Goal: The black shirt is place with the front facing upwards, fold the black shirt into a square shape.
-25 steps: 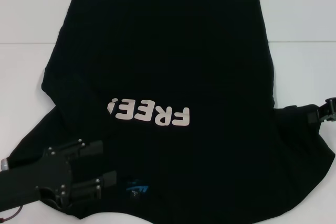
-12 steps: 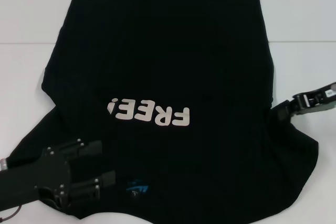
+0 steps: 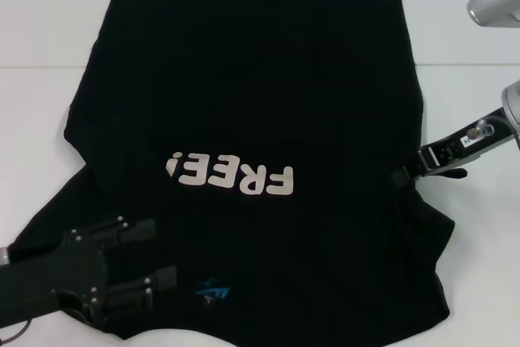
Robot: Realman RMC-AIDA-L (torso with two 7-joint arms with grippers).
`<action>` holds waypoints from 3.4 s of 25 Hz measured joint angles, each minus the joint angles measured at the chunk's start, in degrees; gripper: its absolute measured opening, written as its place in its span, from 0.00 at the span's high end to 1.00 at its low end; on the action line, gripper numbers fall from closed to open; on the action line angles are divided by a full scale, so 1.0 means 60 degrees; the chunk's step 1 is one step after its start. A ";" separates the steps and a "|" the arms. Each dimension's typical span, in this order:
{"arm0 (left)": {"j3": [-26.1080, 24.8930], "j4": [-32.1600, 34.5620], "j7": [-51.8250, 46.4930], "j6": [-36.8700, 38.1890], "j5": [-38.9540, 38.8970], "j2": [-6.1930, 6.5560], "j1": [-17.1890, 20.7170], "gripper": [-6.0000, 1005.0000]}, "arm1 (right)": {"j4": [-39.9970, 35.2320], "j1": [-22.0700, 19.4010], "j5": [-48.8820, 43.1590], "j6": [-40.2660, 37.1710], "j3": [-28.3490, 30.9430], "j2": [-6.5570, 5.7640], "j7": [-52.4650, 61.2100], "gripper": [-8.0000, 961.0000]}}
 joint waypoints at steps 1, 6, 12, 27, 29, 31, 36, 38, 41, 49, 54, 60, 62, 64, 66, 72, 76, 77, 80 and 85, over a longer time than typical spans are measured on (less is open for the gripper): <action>-0.0001 0.0001 -0.0001 0.0000 0.0000 0.0000 0.0001 0.24 | 0.0001 0.0060 -0.0002 0.0014 -0.0004 0.0023 0.0000 0.95; 0.0000 0.0000 0.0000 0.0002 0.0000 0.0014 0.0004 0.24 | 0.0103 0.0195 -0.0006 0.0032 -0.0155 0.0067 0.0001 0.95; 0.0003 0.0000 0.0000 0.0012 0.0000 0.0015 0.0003 0.24 | 0.0397 0.0383 -0.0007 0.0198 -0.0413 0.0136 -0.0003 0.95; 0.0000 -0.0014 -0.0007 0.0010 0.0000 0.0015 -0.0039 0.24 | 0.0780 0.0946 0.0063 0.0737 -0.0495 0.0434 -0.0297 0.83; 0.0000 -0.0015 -0.0009 -0.0011 -0.0001 0.0015 -0.0040 0.24 | 0.0793 0.0913 0.0124 0.0768 -0.0460 0.0452 -0.0374 0.76; -0.0001 -0.0023 -0.0010 -0.0053 -0.0001 0.0015 -0.0041 0.24 | 0.0902 0.0830 0.0382 0.0815 -0.0432 0.0450 -0.0482 0.66; -0.0068 -0.0117 -0.0233 -0.0043 -0.0084 0.0033 -0.0043 0.24 | 0.1139 0.0427 0.1433 0.0911 -0.0325 0.0337 -0.1044 0.49; -0.0326 -0.0119 -0.0806 0.0079 -0.0168 0.0079 -0.0084 0.24 | 0.1148 0.0020 0.2161 0.0840 -0.0129 0.0323 -0.1760 0.45; -0.0846 -0.0124 -0.2078 0.0406 -0.0339 0.0238 -0.0180 0.24 | 0.1150 -0.1288 0.4009 0.0553 0.0107 0.0405 -0.4325 0.38; -0.1119 -0.0415 -0.6825 0.0852 -0.0357 0.1249 -0.0472 0.24 | 0.1933 -0.3775 0.6804 0.0363 0.0094 0.0790 -1.0208 0.21; -0.1123 -0.0351 -0.9396 0.0696 0.0108 0.1855 -0.0528 0.24 | 0.3395 -0.4176 0.7290 0.0257 0.0142 0.0767 -1.3162 0.19; -0.1221 0.0081 -1.1952 0.0121 0.1982 0.2385 -0.0705 0.24 | 0.4461 -0.4218 0.7295 0.0413 0.0161 0.0764 -1.5327 0.19; -0.1262 0.0208 -1.2459 -0.0008 0.2613 0.2498 -0.0827 0.24 | 0.4582 -0.4242 0.7313 0.0423 0.0172 0.0765 -1.5773 0.19; -0.1266 0.0338 -1.2695 -0.0251 0.3131 0.2537 -0.0940 0.24 | 0.4611 -0.4259 0.7316 0.0458 0.0194 0.0773 -1.5922 0.19; -0.1268 0.0372 -1.2815 -0.0580 0.3571 0.2572 -0.1065 0.24 | 0.4613 -0.4257 0.7319 0.0503 0.0203 0.0776 -1.5998 0.19; -0.1125 0.0300 -1.2790 -0.1330 0.4519 0.2640 -0.1528 0.24 | 0.4619 -0.4266 0.7293 0.0524 0.0202 0.0770 -1.6072 0.19; -0.1058 0.0230 -1.2685 -0.1678 0.4796 0.2645 -0.1725 0.24 | 0.4624 -0.4271 0.7292 0.0536 0.0203 0.0764 -1.6073 0.19; -0.1042 0.0230 -1.2670 -0.1767 0.4845 0.2645 -0.1755 0.24 | 0.4625 -0.4272 0.7291 0.0527 0.0202 0.0765 -1.6067 0.19; -0.1023 0.0227 -1.2603 -0.2070 0.4958 0.2648 -0.1773 0.24 | 0.4628 -0.4261 0.7296 0.0519 0.0195 0.0764 -1.6026 0.19; -0.0812 0.0129 -1.2475 -0.2246 0.4966 0.2646 -0.1772 0.25 | 0.4629 -0.4249 0.7320 0.0526 0.0204 0.0764 -1.6001 0.19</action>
